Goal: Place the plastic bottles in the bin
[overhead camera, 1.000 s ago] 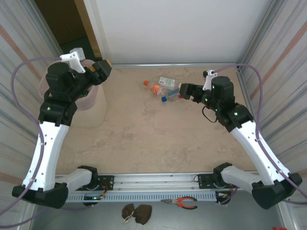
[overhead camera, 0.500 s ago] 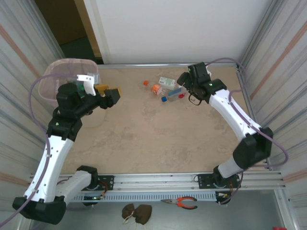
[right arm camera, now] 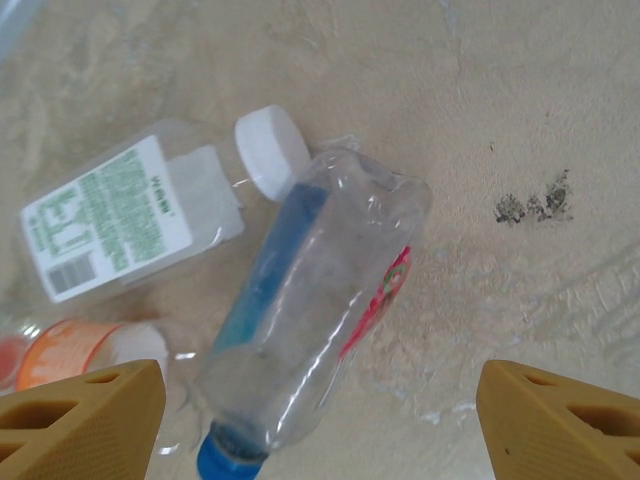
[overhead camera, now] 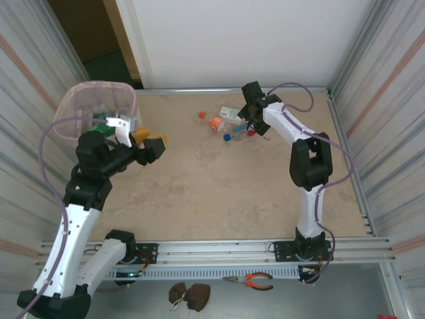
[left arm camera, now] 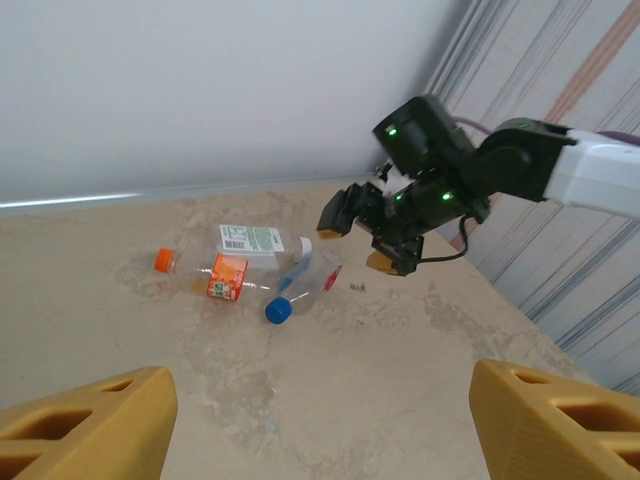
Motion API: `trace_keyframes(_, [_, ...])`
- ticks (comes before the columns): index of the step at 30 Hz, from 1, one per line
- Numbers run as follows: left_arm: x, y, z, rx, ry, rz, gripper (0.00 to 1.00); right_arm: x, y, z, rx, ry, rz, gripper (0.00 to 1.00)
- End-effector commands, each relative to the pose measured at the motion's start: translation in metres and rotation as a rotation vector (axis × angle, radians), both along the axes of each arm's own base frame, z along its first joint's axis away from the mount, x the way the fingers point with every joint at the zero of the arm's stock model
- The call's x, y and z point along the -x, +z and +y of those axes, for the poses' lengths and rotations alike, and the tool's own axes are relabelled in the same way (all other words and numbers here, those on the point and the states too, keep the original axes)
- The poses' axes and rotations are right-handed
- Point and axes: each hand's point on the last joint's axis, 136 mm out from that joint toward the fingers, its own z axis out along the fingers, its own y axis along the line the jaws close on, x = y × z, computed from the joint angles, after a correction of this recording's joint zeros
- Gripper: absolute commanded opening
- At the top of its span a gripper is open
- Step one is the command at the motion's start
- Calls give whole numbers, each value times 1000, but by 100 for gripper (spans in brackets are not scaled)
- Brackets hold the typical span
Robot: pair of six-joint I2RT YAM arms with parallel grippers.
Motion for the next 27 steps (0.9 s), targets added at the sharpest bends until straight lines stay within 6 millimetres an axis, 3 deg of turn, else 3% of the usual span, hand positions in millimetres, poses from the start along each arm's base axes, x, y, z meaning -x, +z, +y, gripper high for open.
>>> trace_keyframes(1, [12, 7, -2, -16, -28, -56, 78, -9, 1, 0, -20, -52, 8, 80])
trace_keyframes(7, [14, 4, -4, -14, -43, -40, 78, -19, -27, -1, -42, -93, 57, 80])
trace_keyframes(13, [14, 2, -3, -14, -33, -23, 76, -29, -42, -4, -83, -144, 79, 78])
trace_keyframes(27, [23, -8, -18, 86, -124, 80, 78, -21, -79, -7, -107, -169, 167, 75])
